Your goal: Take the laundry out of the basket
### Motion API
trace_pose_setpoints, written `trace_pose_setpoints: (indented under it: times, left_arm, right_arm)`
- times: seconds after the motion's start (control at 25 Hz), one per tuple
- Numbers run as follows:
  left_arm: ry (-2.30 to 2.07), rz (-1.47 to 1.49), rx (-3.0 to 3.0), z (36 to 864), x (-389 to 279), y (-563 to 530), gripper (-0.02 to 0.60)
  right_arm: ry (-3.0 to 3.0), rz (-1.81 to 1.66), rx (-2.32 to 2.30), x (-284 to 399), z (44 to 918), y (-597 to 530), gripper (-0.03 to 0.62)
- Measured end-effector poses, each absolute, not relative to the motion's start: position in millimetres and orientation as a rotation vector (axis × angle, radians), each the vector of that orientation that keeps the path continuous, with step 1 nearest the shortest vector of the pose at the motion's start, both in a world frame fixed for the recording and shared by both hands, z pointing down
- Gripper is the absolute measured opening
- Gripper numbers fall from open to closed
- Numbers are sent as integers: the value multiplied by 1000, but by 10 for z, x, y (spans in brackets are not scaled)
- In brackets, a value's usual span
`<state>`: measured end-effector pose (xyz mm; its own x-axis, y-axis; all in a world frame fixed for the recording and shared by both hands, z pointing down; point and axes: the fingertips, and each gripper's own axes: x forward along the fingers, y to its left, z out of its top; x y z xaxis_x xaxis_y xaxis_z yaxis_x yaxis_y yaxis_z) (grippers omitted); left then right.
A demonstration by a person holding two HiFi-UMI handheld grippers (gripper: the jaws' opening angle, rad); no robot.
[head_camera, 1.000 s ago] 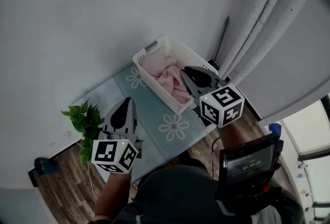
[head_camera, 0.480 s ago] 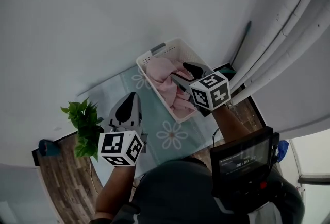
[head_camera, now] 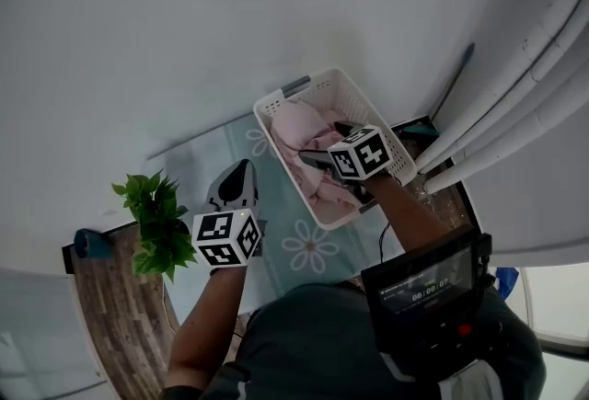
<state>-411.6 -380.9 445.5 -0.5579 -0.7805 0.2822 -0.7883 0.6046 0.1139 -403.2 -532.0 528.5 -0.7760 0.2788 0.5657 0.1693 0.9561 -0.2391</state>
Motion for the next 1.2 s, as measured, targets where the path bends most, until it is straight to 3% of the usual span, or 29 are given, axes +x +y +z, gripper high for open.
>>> trace_pose_setpoints:
  times: [0.56,0.88,1.2]
  left_arm:
    - [-2501,50,1189,4881,-4437,-3708,2]
    - [-2500,35,1143,4975,-4483,-3510,2]
    - [-2507,20,1110,5018,-4514,-3400,2]
  right_arm:
    - [-2118,278,-237,-4260,6543,-5464,518]
    - [-1945,492,-281,-4296,6966,-5285,517]
    - [-1945,472,-318,-4347,7040,-5246,500]
